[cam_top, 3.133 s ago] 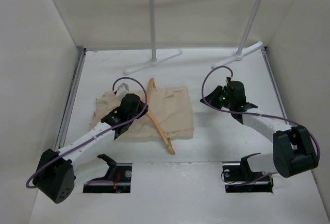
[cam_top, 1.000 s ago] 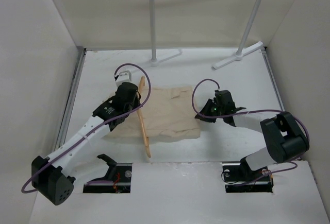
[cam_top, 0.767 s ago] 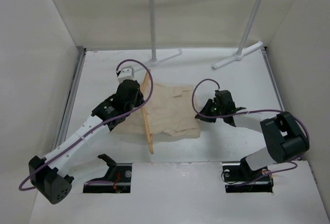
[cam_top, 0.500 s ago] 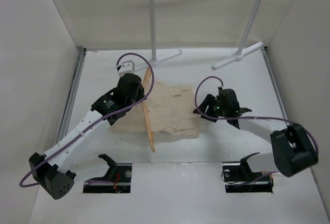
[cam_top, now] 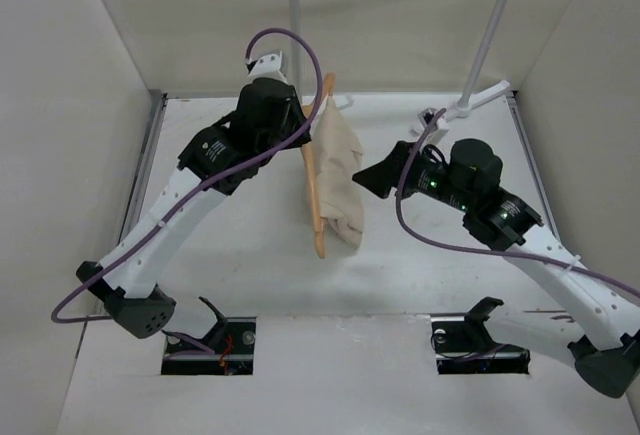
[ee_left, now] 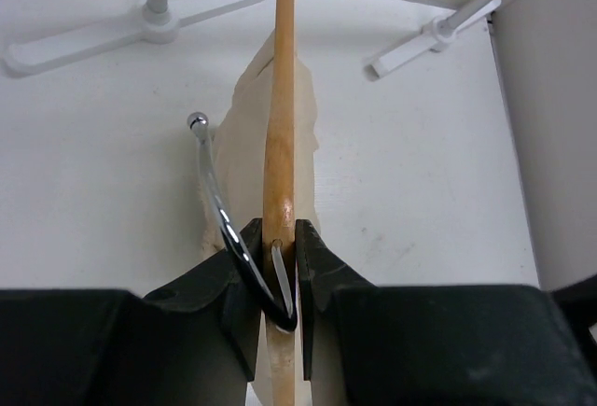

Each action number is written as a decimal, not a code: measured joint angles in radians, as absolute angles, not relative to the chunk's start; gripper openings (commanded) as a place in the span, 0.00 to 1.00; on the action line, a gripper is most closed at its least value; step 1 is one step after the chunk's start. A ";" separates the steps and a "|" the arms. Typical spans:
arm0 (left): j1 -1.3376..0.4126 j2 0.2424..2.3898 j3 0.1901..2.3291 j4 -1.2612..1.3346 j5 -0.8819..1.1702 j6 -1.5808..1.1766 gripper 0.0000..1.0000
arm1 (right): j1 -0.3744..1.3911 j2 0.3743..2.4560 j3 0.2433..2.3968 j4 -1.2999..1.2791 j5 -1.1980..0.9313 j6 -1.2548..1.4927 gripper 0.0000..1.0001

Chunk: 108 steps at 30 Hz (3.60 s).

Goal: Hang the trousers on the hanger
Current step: Place the trousers on the hanger, then place the hanger at the clothesline, then reset both arms

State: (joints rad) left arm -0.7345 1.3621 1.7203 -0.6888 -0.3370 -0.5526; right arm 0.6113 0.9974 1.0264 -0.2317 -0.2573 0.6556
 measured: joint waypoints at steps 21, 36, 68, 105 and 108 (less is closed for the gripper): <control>-0.850 1.535 2.013 -0.768 -0.328 -0.501 0.04 | 0.847 1.251 1.199 -0.177 -0.257 0.662 0.25; -0.844 1.498 2.005 -0.583 -0.333 -0.501 1.00 | 0.764 1.221 1.161 -0.094 -0.274 0.907 0.12; -0.675 0.801 0.772 -0.497 -0.265 -0.826 1.00 | 0.262 1.877 1.950 -0.155 -0.350 0.939 0.11; -0.607 1.011 0.862 -0.413 -0.247 -0.855 1.00 | 0.152 1.479 1.534 -0.191 -0.206 0.777 1.00; -0.608 1.066 0.867 -0.410 -0.246 -0.853 1.00 | 0.149 1.299 1.307 -0.180 -0.138 0.757 1.00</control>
